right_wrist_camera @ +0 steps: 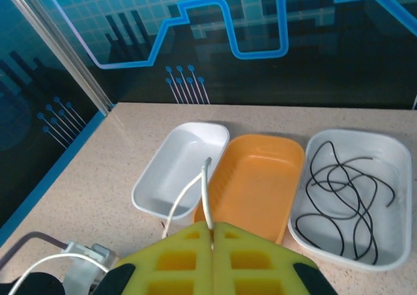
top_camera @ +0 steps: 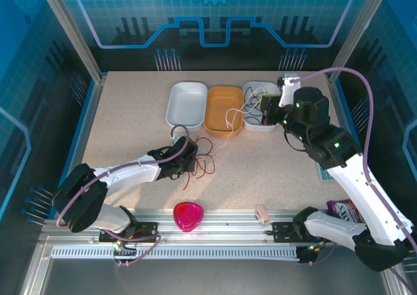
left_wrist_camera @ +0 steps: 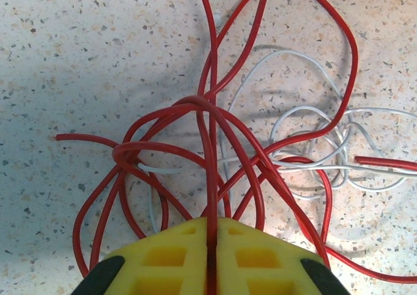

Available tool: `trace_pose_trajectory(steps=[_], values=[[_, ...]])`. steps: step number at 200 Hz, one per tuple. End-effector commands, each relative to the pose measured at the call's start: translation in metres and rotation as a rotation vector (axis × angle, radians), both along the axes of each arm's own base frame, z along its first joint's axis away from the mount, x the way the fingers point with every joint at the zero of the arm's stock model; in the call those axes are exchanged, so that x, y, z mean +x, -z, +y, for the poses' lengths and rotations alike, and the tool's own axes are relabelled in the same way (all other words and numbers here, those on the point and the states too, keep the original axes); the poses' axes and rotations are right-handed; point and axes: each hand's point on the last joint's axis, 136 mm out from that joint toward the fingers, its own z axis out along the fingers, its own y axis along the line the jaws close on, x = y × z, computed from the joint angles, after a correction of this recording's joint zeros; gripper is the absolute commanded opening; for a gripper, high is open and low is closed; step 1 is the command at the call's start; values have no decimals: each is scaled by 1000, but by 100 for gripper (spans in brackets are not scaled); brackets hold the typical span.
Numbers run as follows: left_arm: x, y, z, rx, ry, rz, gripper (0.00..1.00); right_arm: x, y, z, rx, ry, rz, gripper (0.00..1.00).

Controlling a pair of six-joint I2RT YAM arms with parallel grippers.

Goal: Untangle the cables

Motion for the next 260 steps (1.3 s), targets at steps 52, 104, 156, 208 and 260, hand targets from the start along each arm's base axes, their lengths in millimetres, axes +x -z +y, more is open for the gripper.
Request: trace_pose_trajectory(steps=[52,104,156,208,260], values=[[-1,5,0,-21,-10,12,11,-8,-82,14,17,-106,-189,0],[1,1,-6,-54,-8,8,19,-14,-120,22,36,-166,-225,0],[7,-45,-21,-151,56,-92,51,-10,-107,30,49,-184,-171,0],[16,-119,-29,-239,144,-318,65,-4,-91,41,86,-209,-92,0],[25,-163,-42,-333,192,-474,81,5,-77,76,134,-344,-18,0]])
